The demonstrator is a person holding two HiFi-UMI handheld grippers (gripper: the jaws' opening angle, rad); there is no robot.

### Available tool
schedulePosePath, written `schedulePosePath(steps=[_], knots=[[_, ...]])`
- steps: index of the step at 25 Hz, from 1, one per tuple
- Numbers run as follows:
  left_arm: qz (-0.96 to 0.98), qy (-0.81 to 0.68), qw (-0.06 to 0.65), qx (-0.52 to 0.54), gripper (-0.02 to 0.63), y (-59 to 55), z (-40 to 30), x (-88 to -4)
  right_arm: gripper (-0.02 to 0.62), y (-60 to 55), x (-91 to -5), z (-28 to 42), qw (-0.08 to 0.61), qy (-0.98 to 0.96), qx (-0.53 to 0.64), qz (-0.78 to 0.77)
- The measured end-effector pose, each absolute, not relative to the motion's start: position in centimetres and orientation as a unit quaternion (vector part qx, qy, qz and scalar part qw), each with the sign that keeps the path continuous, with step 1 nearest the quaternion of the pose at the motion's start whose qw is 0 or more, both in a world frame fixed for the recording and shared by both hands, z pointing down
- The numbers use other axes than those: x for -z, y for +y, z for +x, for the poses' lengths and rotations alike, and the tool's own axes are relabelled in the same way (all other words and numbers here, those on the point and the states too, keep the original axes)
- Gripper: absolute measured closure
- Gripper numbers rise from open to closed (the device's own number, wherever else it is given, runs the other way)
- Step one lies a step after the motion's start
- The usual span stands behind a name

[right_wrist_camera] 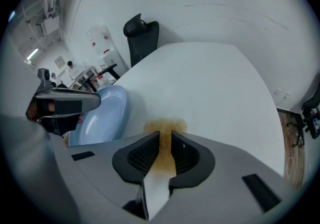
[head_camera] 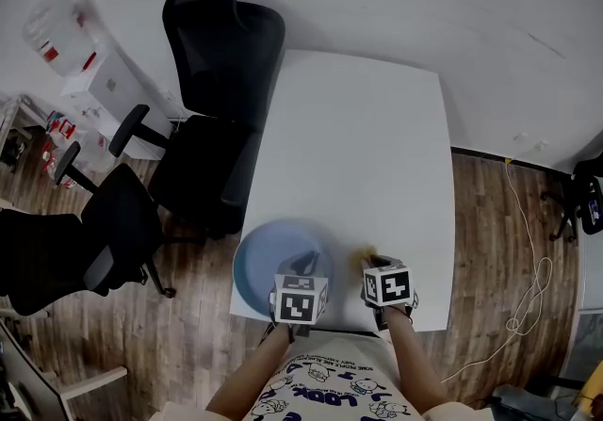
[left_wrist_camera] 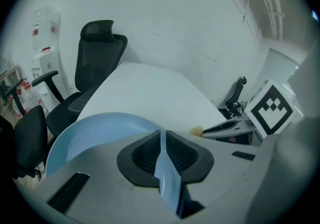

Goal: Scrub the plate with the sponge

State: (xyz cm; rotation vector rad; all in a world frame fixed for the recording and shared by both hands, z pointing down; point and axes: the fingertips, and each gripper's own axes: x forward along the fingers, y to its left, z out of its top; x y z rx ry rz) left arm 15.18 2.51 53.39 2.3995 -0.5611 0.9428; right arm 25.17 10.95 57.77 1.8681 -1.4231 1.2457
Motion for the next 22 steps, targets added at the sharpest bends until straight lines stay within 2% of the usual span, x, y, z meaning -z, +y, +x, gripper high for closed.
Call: schedulePosePath(steps=[2, 5, 14, 18, 22], knots=[[0.880, -0.206, 0.249, -0.347, 0.565, 2.5, 15.3, -53.4, 0.546, 10.9, -57.3, 25.4, 0.232, -0.520, -0.450, 0.688], [0.880, -0.209, 0.244, -0.349, 0.563, 2.2, 15.3, -53.4, 0.505, 10.5, -56.4, 25.5, 0.209, -0.522, -0.442, 0.699], [0.896, -0.232, 0.228, -0.302, 0.565, 0.1, 16.5, -50.0, 0.506, 7.9, -47.3, 28.8, 0.087, -0.495, -0.295, 0.812], [0.909, -0.246, 0.213, -0.260, 0.565, -0.9, 16.8, -47.1, 0.509, 6.5, -43.2, 27.6, 0.057, -0.521, -0.232, 0.819], [0.925, -0.272, 0.177, -0.197, 0.572, -1.8, 16.5, -43.5, 0.517, 5.4, -40.2, 25.9, 0.058, -0.545, -0.166, 0.820]])
